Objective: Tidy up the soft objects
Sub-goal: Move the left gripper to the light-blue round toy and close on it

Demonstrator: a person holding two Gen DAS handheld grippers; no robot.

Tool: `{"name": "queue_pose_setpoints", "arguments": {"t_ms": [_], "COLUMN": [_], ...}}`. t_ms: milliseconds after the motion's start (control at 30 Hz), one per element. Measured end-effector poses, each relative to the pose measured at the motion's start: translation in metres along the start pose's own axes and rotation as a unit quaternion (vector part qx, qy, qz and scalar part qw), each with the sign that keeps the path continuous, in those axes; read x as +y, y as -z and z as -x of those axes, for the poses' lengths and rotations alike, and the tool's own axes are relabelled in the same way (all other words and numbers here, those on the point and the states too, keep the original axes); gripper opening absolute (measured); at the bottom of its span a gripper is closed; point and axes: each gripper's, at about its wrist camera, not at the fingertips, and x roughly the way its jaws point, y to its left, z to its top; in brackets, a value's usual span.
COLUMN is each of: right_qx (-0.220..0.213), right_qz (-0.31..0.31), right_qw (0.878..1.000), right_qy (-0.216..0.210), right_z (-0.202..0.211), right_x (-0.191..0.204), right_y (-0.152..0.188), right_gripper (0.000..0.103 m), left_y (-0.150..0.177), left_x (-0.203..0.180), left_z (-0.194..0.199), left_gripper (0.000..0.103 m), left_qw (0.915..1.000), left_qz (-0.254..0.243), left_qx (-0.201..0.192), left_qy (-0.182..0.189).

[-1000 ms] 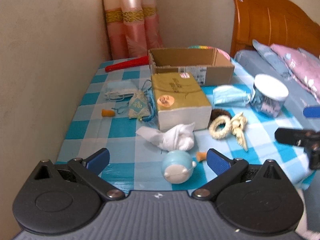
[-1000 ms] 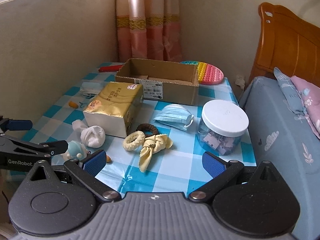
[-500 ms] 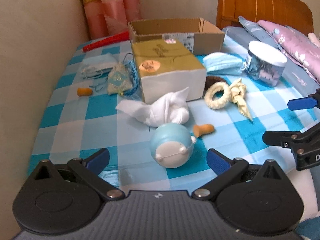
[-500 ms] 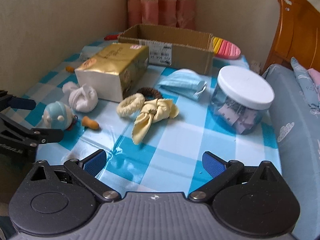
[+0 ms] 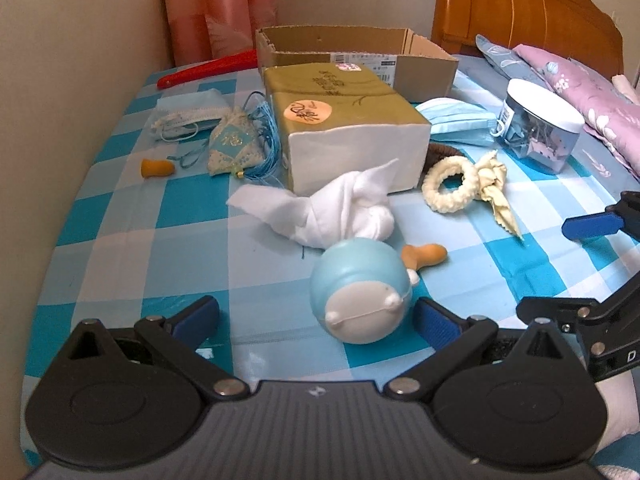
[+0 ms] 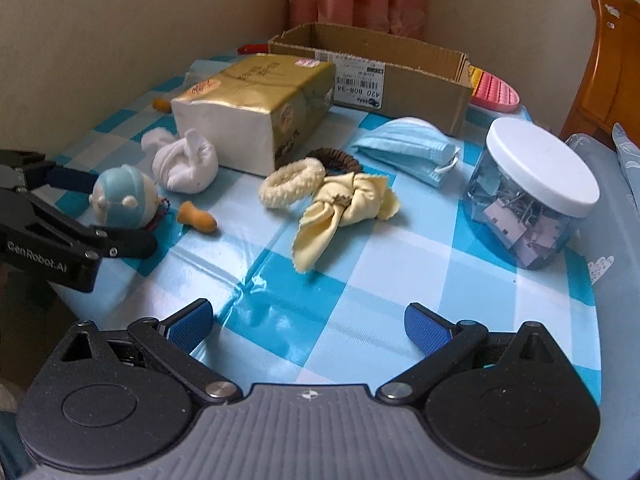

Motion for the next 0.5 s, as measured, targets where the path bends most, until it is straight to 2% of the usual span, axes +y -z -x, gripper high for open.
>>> {"name": "queue_pose_setpoints", "arguments": {"t_ms": [167, 267, 500], "right_qx": [-0.008, -0.011, -0.015], "right_qz": [0.003, 0.003, 0.001], "right_qw": [1.0, 1.0, 1.0], "right_qy": [-0.004, -0.003, -0.004], "right_z": [0.001, 0.002, 0.003], "right_x": [-0.001, -0.001, -0.001], "right_y": [0.004, 0.005, 0.006], "right_gripper": [0.103, 0.103, 0.103], "left_y": [0.004, 0.001, 0.002], "left_x": [-0.001, -0.002, -0.01], "left_z": [0.0, 0.0, 0.012], "left_gripper": [0.103, 0.103, 0.1], "left_qw": [0.9998, 0.9999, 0.9992], "left_qz": [0.005, 0.009, -0.021], "left_qx": [-0.018, -0.011, -0.035], "left_qy": [-0.006, -0.01, -0.001]}}
